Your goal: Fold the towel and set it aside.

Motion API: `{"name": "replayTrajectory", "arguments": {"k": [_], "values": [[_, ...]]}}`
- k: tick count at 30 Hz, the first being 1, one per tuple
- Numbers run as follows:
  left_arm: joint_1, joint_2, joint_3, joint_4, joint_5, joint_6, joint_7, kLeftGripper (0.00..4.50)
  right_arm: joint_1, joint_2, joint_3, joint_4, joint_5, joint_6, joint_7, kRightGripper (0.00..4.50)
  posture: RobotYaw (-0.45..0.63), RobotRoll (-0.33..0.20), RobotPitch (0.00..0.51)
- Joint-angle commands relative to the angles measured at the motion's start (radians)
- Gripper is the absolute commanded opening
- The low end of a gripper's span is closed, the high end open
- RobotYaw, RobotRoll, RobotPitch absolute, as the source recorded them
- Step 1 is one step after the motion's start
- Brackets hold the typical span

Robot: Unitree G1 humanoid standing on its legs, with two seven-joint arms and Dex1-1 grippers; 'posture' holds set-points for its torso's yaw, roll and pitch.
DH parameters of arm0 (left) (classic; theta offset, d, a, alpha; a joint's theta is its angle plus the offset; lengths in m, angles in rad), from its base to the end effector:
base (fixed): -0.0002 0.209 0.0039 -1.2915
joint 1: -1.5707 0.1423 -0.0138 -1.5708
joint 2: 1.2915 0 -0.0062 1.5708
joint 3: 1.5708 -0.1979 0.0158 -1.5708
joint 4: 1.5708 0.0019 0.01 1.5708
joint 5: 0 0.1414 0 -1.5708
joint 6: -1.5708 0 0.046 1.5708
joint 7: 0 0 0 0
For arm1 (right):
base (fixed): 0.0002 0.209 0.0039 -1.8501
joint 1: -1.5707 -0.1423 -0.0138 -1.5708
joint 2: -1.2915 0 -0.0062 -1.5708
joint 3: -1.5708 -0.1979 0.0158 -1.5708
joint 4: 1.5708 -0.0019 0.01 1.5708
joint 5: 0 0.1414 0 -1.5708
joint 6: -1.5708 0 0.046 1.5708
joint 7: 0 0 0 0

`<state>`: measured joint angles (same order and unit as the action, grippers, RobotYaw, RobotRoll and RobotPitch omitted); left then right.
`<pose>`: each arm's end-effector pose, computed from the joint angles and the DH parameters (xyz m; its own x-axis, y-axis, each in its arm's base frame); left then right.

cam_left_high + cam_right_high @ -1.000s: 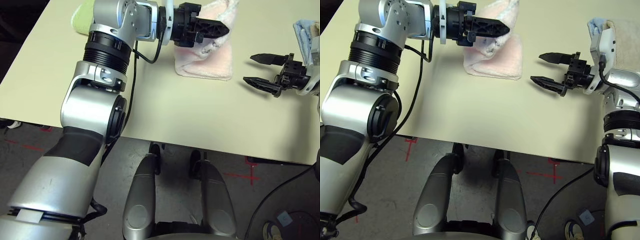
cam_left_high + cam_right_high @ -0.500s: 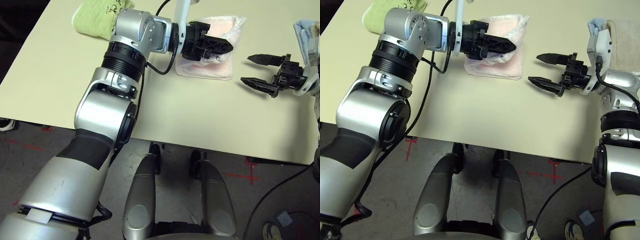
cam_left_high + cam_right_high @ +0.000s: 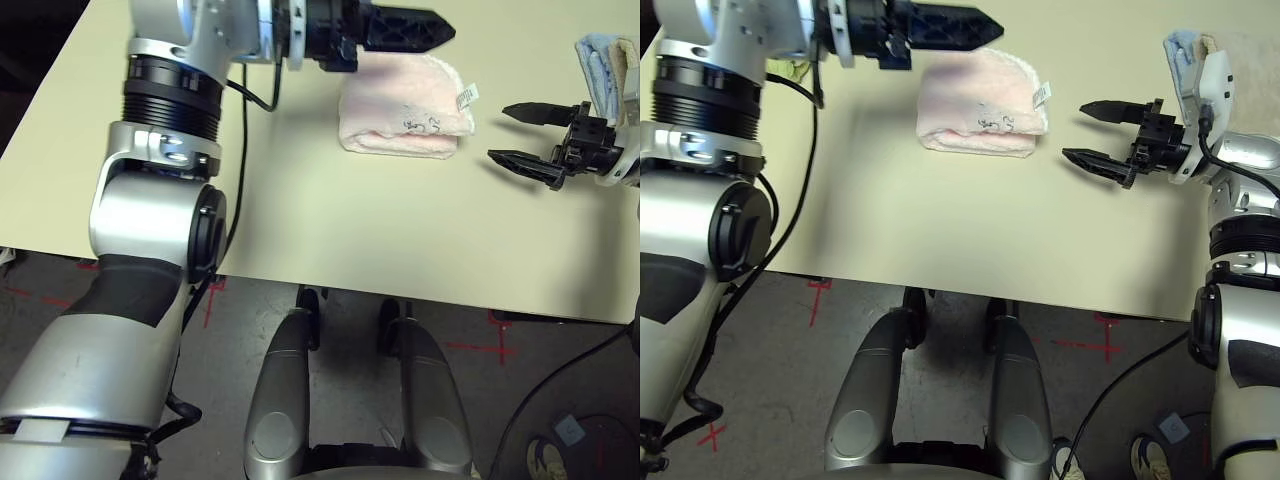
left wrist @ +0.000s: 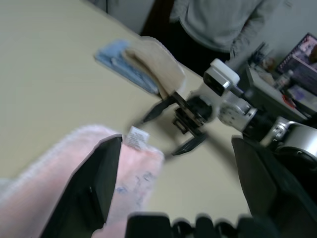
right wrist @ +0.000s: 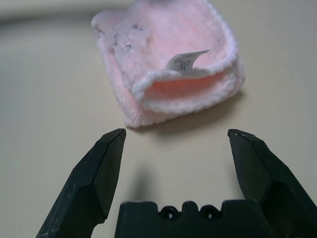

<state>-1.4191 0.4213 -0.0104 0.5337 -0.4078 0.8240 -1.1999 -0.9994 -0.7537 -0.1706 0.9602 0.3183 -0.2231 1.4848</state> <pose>0.3543 0.1487 0.3469 0.1917 -0.9809 -0.0321 0.9800 0.1896 0.0597 0.3304 -0.3367 0.2352 0.5010 0.8655 0.0020 -0.7771 0.4508 -0.4391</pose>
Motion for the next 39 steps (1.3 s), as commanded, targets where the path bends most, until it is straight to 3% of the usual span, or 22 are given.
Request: {"name": "replayTrajectory", "arguments": {"k": [1, 3, 6, 16, 21, 22, 25, 34, 39], "values": [[0.102, 0.033, -0.025, -0.017, 0.032, -0.19, -0.086, 4.47, -0.012, 0.005, -0.02, -0.004, 0.024, 0.041, 0.02, 4.5, 0.08, 0.0, 0.432], [0.148, 0.052, -0.042, 0.028, 0.066, -0.316, -0.129, 4.47, -0.016, 0.008, -0.014, -0.011, 0.025, 0.058, 0.029, 4.5, 0.08, 0.0, 0.433], [0.18, 0.061, -0.058, 0.128, 0.113, -0.517, -0.195, 4.5, -0.019, 0.012, -0.009, -0.017, 0.023, 0.073, 0.036, 3.84, 0.07, 0.0, 0.435], [0.115, 0.022, -0.033, 0.444, 0.189, -0.912, -0.264, 4.5, -0.038, 0.011, -0.003, -0.009, 0.012, 0.094, 0.048, 0.06, 0.05, 0.0, 0.427], [0.082, 0.017, -0.014, 0.541, 0.195, -1.016, -0.311, 4.5, -0.03, 0.019, -0.006, -0.033, 0.02, 0.11, 0.049, 0.02, 0.04, 0.0, 0.425], [0.078, 0.016, -0.01, 0.556, 0.197, -1.026, -0.316, 4.32, -0.028, 0.023, -0.006, -0.04, 0.021, 0.113, 0.049, 0.0, 0.04, 0.0, 0.425], [0.066, 0.015, -0.002, 0.59, 0.202, -1.042, -0.337, 3.58, -0.025, 0.031, -0.005, -0.056, 0.025, 0.121, 0.046, 0.0, 0.04, 0.0, 0.427], [0.007, -0.017, 0.039, 0.637, 0.195, -1.006, -0.324, 0.09, -0.077, 0.086, -0.018, -0.09, 0.06, 0.197, -0.01, 0.0, 0.04, 0.0, 0.432], [-0.027, -0.075, 0.034, 0.662, 0.222, -1.032, -0.317, 0.04, -0.148, 0.147, 0.004, -0.031, 0.033, 0.183, -0.048, 0.0, 0.04, 0.0, 0.435]]}}
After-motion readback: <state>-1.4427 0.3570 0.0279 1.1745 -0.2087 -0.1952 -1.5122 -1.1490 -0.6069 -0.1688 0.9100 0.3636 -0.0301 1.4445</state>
